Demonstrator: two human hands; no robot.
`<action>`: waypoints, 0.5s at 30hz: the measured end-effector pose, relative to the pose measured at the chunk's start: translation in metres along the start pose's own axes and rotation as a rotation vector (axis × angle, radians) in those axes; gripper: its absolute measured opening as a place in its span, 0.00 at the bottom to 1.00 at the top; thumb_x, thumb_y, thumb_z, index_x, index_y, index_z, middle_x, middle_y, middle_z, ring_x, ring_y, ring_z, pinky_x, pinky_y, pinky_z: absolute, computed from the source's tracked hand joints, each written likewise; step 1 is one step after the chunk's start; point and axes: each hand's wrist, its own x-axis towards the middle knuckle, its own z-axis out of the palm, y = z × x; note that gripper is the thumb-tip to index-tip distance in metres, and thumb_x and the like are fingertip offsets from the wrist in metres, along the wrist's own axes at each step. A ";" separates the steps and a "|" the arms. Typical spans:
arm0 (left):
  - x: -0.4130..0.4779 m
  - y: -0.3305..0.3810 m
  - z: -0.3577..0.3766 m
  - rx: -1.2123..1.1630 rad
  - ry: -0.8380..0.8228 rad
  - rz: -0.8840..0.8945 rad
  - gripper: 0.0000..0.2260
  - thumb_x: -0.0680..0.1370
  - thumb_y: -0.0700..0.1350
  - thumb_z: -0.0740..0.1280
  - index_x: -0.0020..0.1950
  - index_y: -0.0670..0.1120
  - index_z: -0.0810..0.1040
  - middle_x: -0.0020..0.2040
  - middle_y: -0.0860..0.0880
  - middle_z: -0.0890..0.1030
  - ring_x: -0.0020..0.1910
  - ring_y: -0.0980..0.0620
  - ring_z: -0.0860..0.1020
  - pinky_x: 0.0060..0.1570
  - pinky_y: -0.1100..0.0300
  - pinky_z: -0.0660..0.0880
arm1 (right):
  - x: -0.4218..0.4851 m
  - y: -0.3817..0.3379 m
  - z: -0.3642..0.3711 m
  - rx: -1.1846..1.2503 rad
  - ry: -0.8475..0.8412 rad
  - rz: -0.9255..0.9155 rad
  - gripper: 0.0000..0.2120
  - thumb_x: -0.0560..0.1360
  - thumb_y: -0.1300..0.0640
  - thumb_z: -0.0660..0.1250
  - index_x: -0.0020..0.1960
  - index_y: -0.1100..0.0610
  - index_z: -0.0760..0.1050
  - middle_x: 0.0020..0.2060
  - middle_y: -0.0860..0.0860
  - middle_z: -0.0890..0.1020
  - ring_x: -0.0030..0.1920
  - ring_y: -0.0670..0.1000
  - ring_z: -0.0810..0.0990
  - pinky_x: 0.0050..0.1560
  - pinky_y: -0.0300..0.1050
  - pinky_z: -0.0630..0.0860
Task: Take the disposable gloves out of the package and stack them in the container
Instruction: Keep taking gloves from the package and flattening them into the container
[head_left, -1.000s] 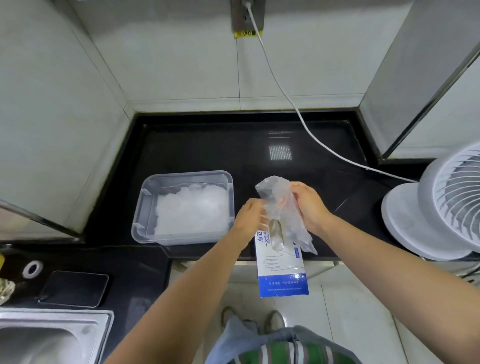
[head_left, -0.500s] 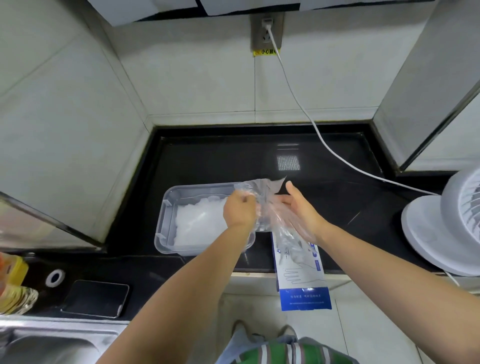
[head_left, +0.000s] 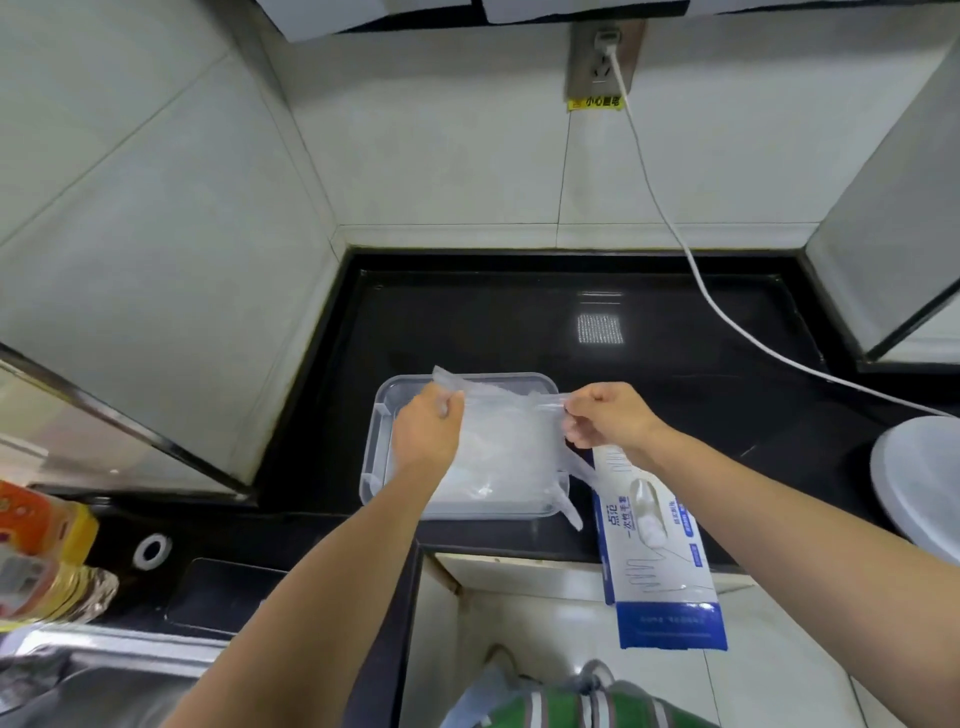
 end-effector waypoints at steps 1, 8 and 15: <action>0.001 -0.007 -0.003 0.019 0.003 -0.003 0.14 0.81 0.51 0.59 0.50 0.42 0.77 0.44 0.44 0.80 0.45 0.43 0.79 0.45 0.51 0.73 | 0.005 -0.003 0.003 -0.003 0.037 0.016 0.04 0.79 0.67 0.63 0.47 0.64 0.76 0.36 0.58 0.78 0.31 0.51 0.76 0.35 0.44 0.79; 0.004 -0.028 -0.004 0.458 -0.058 0.001 0.16 0.84 0.46 0.55 0.70 0.42 0.66 0.55 0.43 0.81 0.51 0.47 0.82 0.47 0.59 0.79 | 0.001 -0.025 0.045 -0.311 0.324 -0.674 0.09 0.73 0.65 0.64 0.49 0.57 0.79 0.45 0.50 0.78 0.45 0.47 0.75 0.48 0.39 0.73; 0.010 -0.037 0.008 0.641 -0.129 0.027 0.21 0.82 0.44 0.61 0.74 0.42 0.61 0.62 0.44 0.78 0.53 0.48 0.82 0.45 0.63 0.78 | 0.002 -0.001 0.098 -0.592 -0.170 -0.590 0.10 0.77 0.63 0.63 0.46 0.54 0.83 0.35 0.47 0.83 0.34 0.44 0.77 0.40 0.38 0.76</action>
